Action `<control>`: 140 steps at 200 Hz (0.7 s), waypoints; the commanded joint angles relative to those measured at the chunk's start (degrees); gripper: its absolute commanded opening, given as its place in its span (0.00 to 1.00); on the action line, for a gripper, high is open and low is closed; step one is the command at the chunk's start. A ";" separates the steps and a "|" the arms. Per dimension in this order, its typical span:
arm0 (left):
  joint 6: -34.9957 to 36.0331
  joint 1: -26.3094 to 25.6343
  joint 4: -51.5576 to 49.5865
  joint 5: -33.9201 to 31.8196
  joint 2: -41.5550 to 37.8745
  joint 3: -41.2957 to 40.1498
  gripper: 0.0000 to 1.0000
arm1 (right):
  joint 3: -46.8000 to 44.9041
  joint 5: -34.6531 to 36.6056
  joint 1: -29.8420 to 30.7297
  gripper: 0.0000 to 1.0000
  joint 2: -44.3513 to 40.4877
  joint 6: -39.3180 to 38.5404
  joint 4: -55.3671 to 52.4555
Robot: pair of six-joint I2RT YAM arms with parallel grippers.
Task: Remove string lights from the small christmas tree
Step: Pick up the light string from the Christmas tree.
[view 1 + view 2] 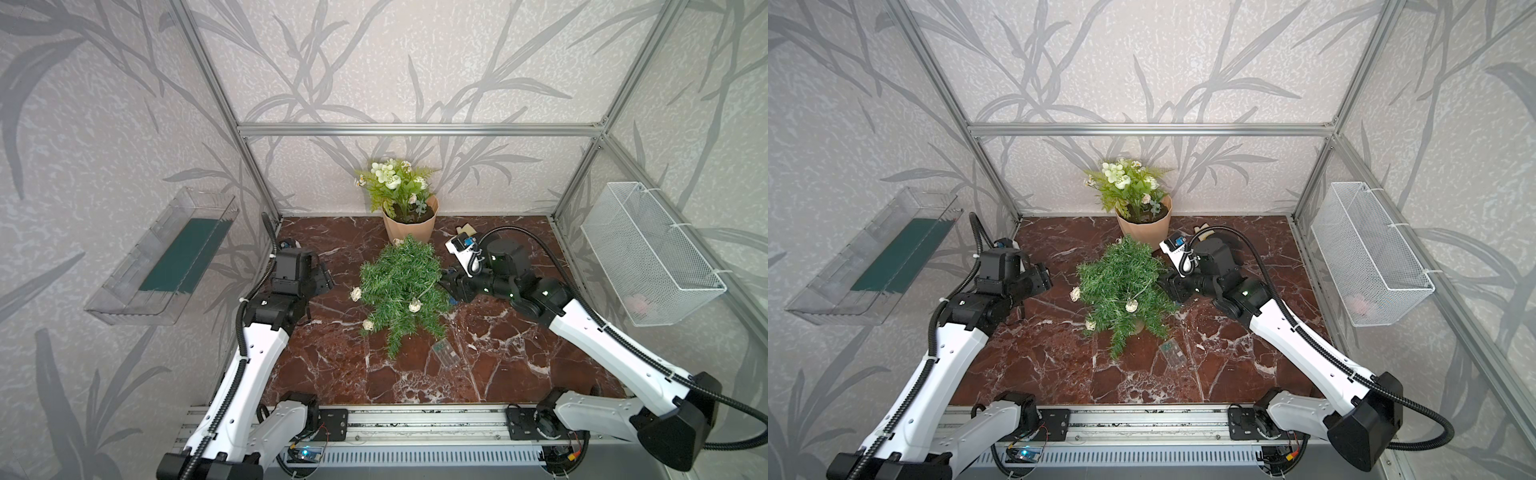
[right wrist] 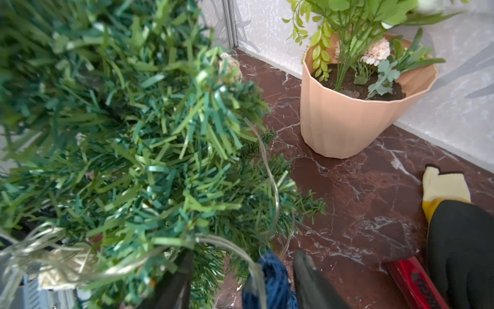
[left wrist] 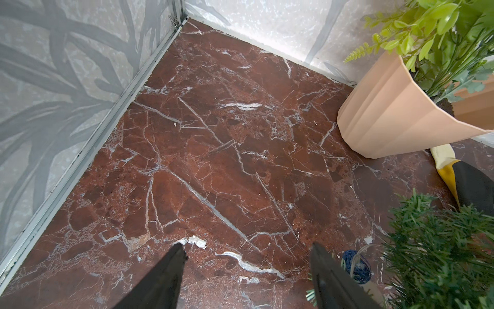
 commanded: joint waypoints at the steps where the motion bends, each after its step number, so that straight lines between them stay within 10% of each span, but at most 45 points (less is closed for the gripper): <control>1: -0.54 -0.42 -1.34 -0.27 -0.77 1.49 0.74 | 2.13 4.69 1.68 0.53 0.71 -3.22 2.64; 67: -0.29 -0.66 -1.25 -0.36 -1.54 1.24 0.72 | -0.43 8.25 2.41 0.21 -1.62 -4.69 6.82; 140: 0.34 -0.83 -1.12 -0.71 -2.23 0.87 0.71 | -0.68 10.56 2.41 0.09 -2.44 -5.08 4.72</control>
